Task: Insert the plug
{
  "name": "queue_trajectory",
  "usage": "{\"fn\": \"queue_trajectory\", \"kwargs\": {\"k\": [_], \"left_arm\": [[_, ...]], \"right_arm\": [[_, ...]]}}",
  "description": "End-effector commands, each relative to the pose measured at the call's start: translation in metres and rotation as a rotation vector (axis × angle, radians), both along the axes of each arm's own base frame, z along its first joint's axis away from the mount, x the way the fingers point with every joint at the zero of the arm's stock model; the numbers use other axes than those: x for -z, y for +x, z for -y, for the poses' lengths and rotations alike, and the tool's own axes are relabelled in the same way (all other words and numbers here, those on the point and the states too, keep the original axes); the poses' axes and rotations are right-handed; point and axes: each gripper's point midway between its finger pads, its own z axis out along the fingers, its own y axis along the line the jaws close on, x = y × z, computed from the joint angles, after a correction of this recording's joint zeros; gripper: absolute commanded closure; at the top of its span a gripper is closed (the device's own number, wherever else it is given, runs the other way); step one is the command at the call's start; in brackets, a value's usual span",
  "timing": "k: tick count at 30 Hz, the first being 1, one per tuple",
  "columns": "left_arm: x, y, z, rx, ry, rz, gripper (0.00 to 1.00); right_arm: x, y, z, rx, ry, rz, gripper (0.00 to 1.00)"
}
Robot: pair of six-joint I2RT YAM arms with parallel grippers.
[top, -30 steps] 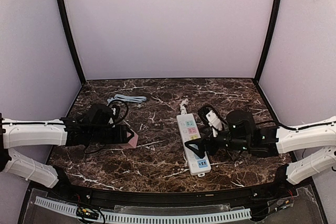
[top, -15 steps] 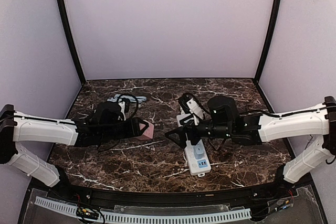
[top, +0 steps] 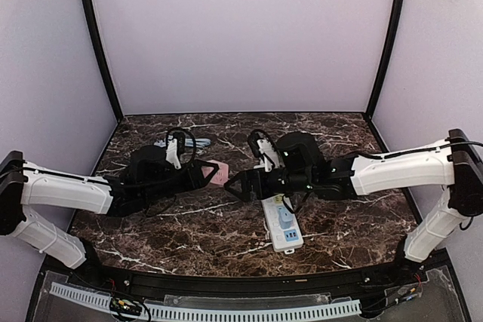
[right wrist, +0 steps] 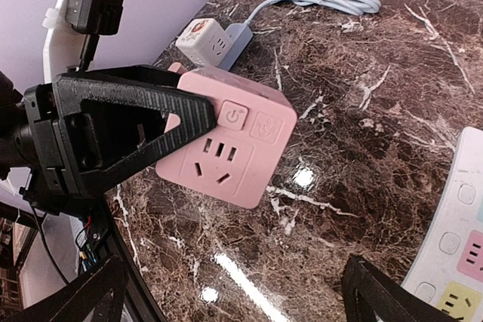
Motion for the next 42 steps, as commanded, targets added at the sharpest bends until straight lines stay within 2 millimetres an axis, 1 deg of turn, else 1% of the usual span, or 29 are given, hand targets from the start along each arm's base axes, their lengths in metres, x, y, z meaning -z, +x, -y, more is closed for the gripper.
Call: {"fn": "queue_trajectory", "kwargs": {"k": [1,3,5,8,10,11,13,14,18,22,24,25,26,27,28,29,30,31,32,33,34,35,36,39,42], "left_arm": [[-0.028,-0.005,0.004,0.036,-0.091,0.1,0.54],[-0.03,-0.007,0.003,0.044,-0.098,0.108,0.54],[-0.028,-0.012,0.0,0.053,-0.092,0.103,0.55],[-0.015,-0.015,-0.008,0.037,-0.07,0.087,0.55],[-0.002,-0.018,-0.013,0.032,-0.036,0.068,0.55],[0.007,-0.02,-0.015,0.035,-0.013,0.055,0.55],[0.026,-0.023,-0.018,0.036,0.036,0.014,0.55],[0.039,-0.024,-0.021,0.034,0.07,-0.016,0.55],[0.073,-0.03,-0.026,0.03,0.133,-0.103,0.56],[0.09,-0.031,-0.019,0.035,0.21,-0.149,0.56],[0.099,-0.034,-0.012,0.062,0.309,-0.176,0.55],[0.108,-0.037,-0.016,0.062,0.371,-0.206,0.54],[0.106,-0.035,-0.009,0.078,0.395,-0.199,0.53],[0.112,-0.037,-0.012,0.082,0.442,-0.218,0.53],[0.11,-0.035,-0.008,0.096,0.467,-0.212,0.53],[0.115,-0.038,-0.012,0.103,0.508,-0.235,0.51],[0.114,-0.036,-0.008,0.115,0.523,-0.231,0.5],[0.118,-0.04,-0.01,0.13,0.552,-0.255,0.5],[0.117,-0.039,-0.007,0.142,0.562,-0.257,0.49],[0.122,-0.043,-0.009,0.158,0.582,-0.281,0.48],[0.118,-0.042,-0.005,0.169,0.582,-0.276,0.47],[0.122,-0.044,-0.007,0.18,0.603,-0.294,0.46],[0.117,-0.042,-0.003,0.188,0.606,-0.285,0.43],[0.115,-0.039,0.002,0.213,0.641,-0.294,0.36],[0.112,-0.036,0.01,0.236,0.646,-0.292,0.26]], "right_arm": [[-0.008,-0.001,-0.013,-0.022,0.029,-0.066,0.01],[-0.003,0.002,-0.01,-0.008,-0.015,-0.051,0.01],[-0.001,0.004,-0.004,0.006,-0.044,-0.036,0.01],[0.002,0.002,0.004,0.009,-0.06,-0.022,0.01],[0.004,0.0,0.008,0.005,-0.072,-0.012,0.01],[0.011,-0.002,0.013,0.006,-0.099,-0.02,0.01],[0.016,-0.003,0.018,0.008,-0.125,-0.023,0.01],[0.019,-0.003,0.02,0.009,-0.136,-0.022,0.01],[0.021,-0.003,0.029,0.029,-0.154,-0.013,0.01],[0.023,-0.004,0.035,0.039,-0.167,-0.012,0.02],[0.024,-0.002,0.041,0.059,-0.184,-0.002,0.01],[0.025,-0.003,0.043,0.062,-0.19,-0.003,0.01],[0.023,-0.003,0.045,0.064,-0.189,0.0,0.01],[0.022,-0.004,0.047,0.065,-0.19,0.002,0.01],[0.022,-0.004,0.049,0.069,-0.194,0.004,0.01],[0.021,-0.004,0.052,0.076,-0.198,0.008,0.01],[0.02,-0.005,0.055,0.08,-0.2,0.011,0.01],[0.02,-0.005,0.058,0.086,-0.203,0.015,0.01],[0.02,-0.005,0.06,0.089,-0.205,0.02,0.02],[0.019,-0.005,0.063,0.097,-0.207,0.024,0.01],[0.019,-0.005,0.066,0.1,-0.21,0.029,0.01],[0.019,-0.006,0.068,0.104,-0.212,0.033,0.01],[0.019,-0.006,0.071,0.106,-0.214,0.036,0.01],[0.019,-0.007,0.077,0.117,-0.216,0.049,0.02],[0.02,-0.007,0.082,0.123,-0.223,0.059,0.01]]}}
